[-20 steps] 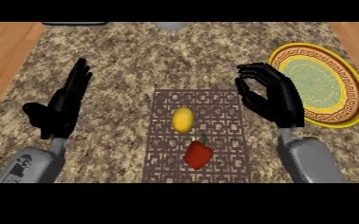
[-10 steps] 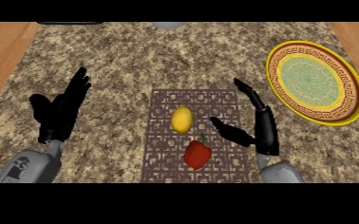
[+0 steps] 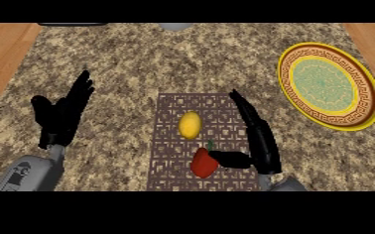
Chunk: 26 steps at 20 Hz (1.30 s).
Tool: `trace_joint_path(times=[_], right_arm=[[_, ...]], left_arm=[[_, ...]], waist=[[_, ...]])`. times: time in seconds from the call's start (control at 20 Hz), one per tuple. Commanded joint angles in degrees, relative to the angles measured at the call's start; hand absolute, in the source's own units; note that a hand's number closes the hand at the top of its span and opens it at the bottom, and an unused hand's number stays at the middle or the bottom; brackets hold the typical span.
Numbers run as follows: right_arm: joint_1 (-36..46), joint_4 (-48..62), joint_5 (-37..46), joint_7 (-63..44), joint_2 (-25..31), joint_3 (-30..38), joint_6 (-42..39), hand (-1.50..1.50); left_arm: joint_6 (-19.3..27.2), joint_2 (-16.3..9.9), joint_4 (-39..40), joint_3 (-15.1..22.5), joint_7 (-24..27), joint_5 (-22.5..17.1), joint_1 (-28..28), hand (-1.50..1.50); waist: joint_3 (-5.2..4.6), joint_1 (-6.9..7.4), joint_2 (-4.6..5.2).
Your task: Pick the lemon from the placemat and place it in the plate
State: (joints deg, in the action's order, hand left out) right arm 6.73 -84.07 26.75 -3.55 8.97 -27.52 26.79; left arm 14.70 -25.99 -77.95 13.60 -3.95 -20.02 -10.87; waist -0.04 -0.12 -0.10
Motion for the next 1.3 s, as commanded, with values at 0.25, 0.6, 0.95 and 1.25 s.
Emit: trace_joint_path(times=[0.25, 0.6, 0.95, 1.25], right_arm=[[5.3, -6.4, 9.1, -23.0, -1.6, -4.3, -13.2, -1.50], [10.1, -1.6, 15.6, -33.6, -4.7, -6.0, -20.3, -1.50], [11.8, 5.4, 17.6, -33.8, -6.2, -4.6, -25.7, -1.50], [19.4, 9.0, 13.7, -35.5, -8.9, 0.5, -33.3, -1.50]], left_arm=[[-2.5, 0.1, 2.1, -3.4, -1.4, 1.7, -2.0, 0.00], [-2.0, 2.3, 0.8, -3.6, -2.2, 3.7, -1.3, 0.00], [-6.8, 1.4, -0.6, -7.1, -1.2, 2.9, 2.1, 0.00], [-4.5, 6.2, 1.2, -6.3, -3.0, 8.0, -1.0, 0.00]], waist=[[0.00, 0.01, 0.03], [0.01, 0.16, 0.06], [0.03, 0.34, 0.11], [0.04, 0.27, 0.14]])
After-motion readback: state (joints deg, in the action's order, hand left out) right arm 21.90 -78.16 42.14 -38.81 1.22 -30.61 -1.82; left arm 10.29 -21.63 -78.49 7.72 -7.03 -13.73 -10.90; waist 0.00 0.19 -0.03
